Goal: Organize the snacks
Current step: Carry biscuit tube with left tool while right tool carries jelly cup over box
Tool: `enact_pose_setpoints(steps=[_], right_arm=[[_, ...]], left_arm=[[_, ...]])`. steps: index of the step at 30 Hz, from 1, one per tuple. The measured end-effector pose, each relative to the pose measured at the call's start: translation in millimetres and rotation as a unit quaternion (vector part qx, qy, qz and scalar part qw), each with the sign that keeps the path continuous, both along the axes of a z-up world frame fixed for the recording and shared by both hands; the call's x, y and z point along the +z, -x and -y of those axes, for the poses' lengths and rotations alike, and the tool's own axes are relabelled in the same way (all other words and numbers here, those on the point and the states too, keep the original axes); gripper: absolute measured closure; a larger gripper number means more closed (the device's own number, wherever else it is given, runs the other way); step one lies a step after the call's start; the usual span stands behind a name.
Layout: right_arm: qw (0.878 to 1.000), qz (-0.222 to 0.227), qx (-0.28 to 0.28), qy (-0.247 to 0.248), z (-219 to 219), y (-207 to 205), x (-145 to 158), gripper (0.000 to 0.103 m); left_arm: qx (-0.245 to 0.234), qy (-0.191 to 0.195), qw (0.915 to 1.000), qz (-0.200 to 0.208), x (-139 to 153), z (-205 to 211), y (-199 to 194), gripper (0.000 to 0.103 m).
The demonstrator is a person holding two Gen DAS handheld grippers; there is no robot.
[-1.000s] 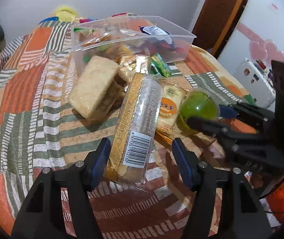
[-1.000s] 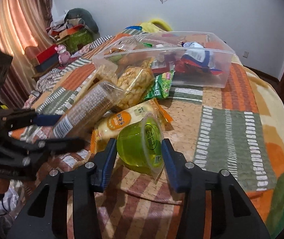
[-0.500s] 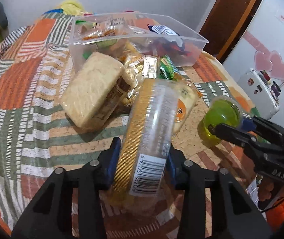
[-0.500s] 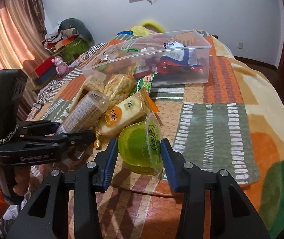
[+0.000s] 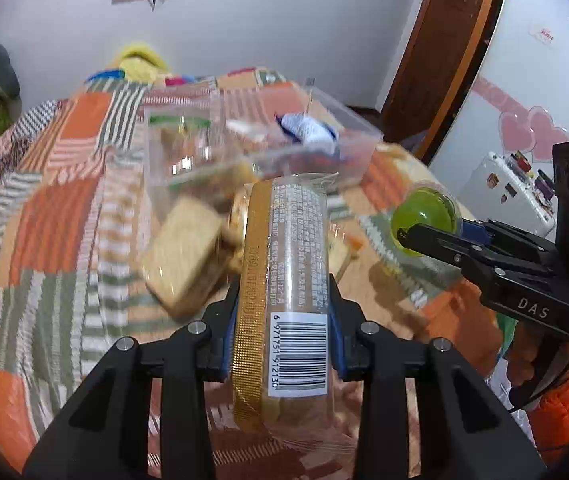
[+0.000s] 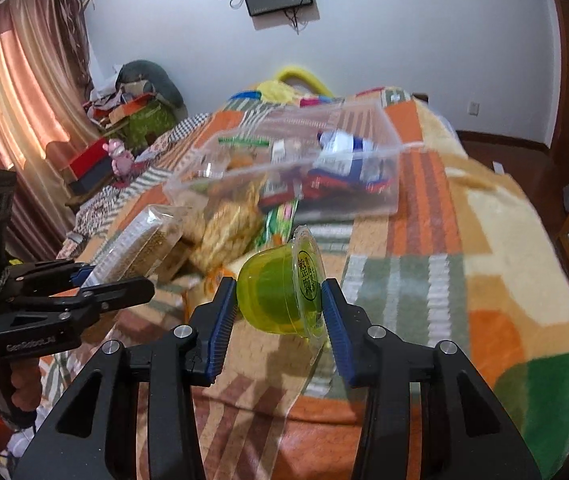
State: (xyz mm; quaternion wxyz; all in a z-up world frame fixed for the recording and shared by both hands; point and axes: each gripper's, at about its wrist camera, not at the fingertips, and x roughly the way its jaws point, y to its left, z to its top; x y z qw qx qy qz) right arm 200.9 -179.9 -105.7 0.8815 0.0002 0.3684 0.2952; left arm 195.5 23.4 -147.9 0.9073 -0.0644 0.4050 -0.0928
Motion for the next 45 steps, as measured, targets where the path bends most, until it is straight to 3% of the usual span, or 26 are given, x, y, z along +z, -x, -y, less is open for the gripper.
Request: enact_pose_setpoints(steps=[10, 17, 22, 33, 40, 45], right_arm=[[0.998, 0.059, -0.015, -0.013, -5, -32, 43, 0.063], [0.997, 0.073, -0.01, -0.012, -18, -64, 54, 0.063], [0.997, 0.074, -0.01, 0.007, -27, -87, 51, 0.063], [0.998, 0.04, -0.012, 0.052, -48, -133, 25, 0.063], [0.998, 0.029, -0.019, 0.061, -53, -148, 16, 0.062], [0.996, 0.028, -0.021, 0.082, -53, -146, 15, 0.061]], left_arm=[[0.015, -0.004, 0.9992, 0.037, 34, -2, -53, 0.067], [0.025, -0.021, 0.9982, 0.051, 41, 1, -94, 0.067], [0.035, -0.025, 0.9977, 0.051, 38, 1, -119, 0.067], [0.048, -0.017, 0.9987, 0.007, 18, -9, -189, 0.067], [0.055, -0.017, 0.9983, -0.009, 8, -13, -209, 0.066], [0.048, -0.022, 0.9985, 0.014, 20, -10, -202, 0.066]])
